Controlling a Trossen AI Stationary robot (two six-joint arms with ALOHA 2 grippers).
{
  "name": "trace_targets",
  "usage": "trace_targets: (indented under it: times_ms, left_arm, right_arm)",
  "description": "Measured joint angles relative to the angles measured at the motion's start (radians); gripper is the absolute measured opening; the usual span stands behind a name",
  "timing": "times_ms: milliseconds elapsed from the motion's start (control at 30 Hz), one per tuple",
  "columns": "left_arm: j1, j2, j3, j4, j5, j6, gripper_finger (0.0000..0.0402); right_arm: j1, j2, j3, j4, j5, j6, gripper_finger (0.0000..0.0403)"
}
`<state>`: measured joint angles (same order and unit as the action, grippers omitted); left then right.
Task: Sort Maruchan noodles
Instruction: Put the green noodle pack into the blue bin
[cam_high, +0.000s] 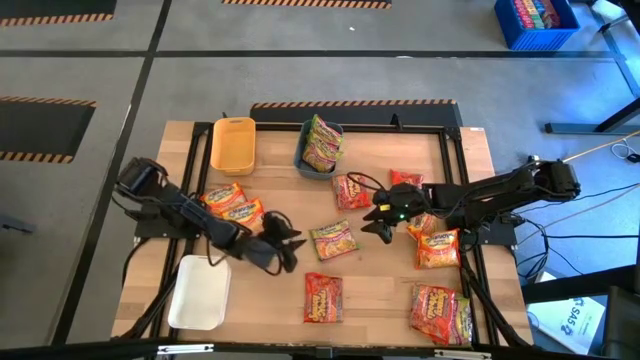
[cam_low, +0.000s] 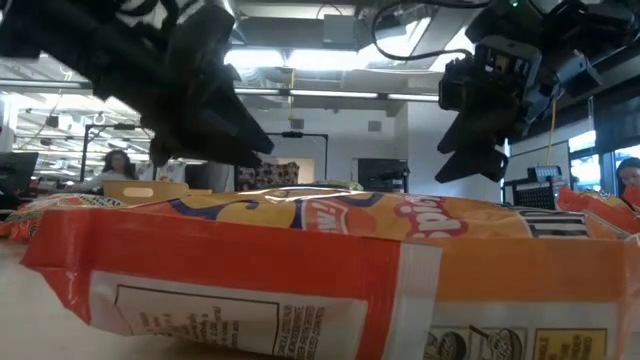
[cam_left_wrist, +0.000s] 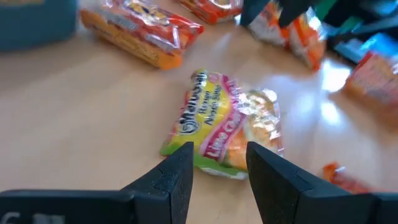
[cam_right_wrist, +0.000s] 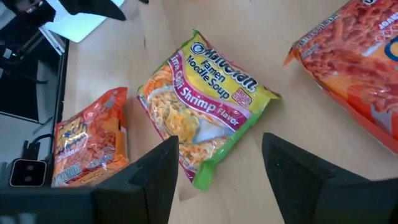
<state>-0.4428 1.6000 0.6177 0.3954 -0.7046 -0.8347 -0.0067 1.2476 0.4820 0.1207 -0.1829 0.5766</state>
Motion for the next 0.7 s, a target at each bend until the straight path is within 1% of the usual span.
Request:
trace_targets:
  times_ms: [67, 133, 300, 400, 533, 700]
  left_arm:
    - [0.007, 0.002, -0.037, 0.086, 0.012, -0.045, 0.0141]
    - [0.012, 0.025, -0.038, 0.15, 0.022, -0.063, 0.0141]
    - [0.016, 0.082, -0.007, 0.193, 0.029, -0.034, 0.0141]
    - [0.031, 0.117, 0.026, 0.194, 0.067, -0.021, 0.0141]
    - [0.051, 0.163, 0.072, 0.195, 0.141, -0.008, 0.0141]
    - [0.057, 0.197, 0.096, 0.182, 0.18, 0.005, 0.0141]
  right_arm:
    - [0.0, 0.0, 0.0, 0.003, 0.0, 0.0, 0.0214]
    - [0.0, 0.0, 0.0, 0.004, 0.0, 0.003, 0.0214]
    - [0.0, 0.0, 0.003, 0.007, 0.025, 0.052, 0.0214]
    - [0.0, 0.003, 0.003, 0.004, -0.002, 0.064, 0.0221]
    - [0.0, 0.043, 0.002, 0.01, -0.043, 0.105, 0.0263]
    - [0.0, 0.115, 0.003, 0.013, -0.083, 0.15, 0.032]
